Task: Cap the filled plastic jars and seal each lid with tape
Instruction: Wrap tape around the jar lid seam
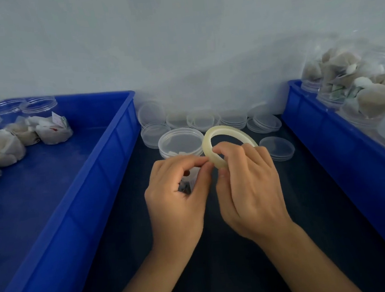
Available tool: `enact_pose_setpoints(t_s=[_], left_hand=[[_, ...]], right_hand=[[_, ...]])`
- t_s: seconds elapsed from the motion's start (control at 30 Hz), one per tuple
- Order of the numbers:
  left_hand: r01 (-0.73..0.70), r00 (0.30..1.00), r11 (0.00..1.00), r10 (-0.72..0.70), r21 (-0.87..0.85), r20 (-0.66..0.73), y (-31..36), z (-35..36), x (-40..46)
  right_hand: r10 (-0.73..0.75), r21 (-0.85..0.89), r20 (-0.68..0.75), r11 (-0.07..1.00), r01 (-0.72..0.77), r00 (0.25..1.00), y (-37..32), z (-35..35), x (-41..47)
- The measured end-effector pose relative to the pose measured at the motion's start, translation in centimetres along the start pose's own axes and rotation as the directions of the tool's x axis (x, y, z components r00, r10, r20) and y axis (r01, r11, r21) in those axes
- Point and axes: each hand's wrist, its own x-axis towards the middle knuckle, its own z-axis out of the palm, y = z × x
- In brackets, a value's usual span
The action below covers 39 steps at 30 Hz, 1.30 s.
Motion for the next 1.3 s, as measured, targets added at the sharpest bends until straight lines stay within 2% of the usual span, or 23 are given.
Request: enact_pose_setpoints(t_s=[0.2,0.57,0.73,0.97,1.17,1.3], left_hand=[[0.060,0.997,0.997,-0.057,-0.052,0.041,0.19,0.03,-0.12],[0.003,0.997,0.990,0.008,-0.141,0.073,0.04,-0.01,0.06],[0.015,0.998,0.984,-0.005,-0.175,0.055,0.08,0.10,-0.01],[0.146,0.987,0.940,-0.159,-0.310,-0.016,0.50,0.32,-0.05],[0.159,0.985,0.953,-0.170,-0.257,-0.021,0.14,0.11,0.10],[0.110,0.992,0.964,-0.122,-0.241,-0.034,0.17,-0.18,0.17]], right_hand=[[-0.019,-0.017,0.013,1.000,0.019,1.000,0.04,-0.10,0.01],[0.013,-0.027,0.057,1.000,-0.012,0.998,0.23,-0.31,0.09],[0.026,-0.036,0.053,0.999,-0.024,0.998,0.34,-0.47,0.15],[0.075,-0.007,0.044,0.997,-0.075,0.996,-0.08,-0.43,0.21],[0.058,-0.024,0.085,0.998,-0.056,0.995,0.20,-0.65,0.16],[0.044,-0.040,0.111,0.998,-0.040,0.993,0.30,-0.79,0.29]])
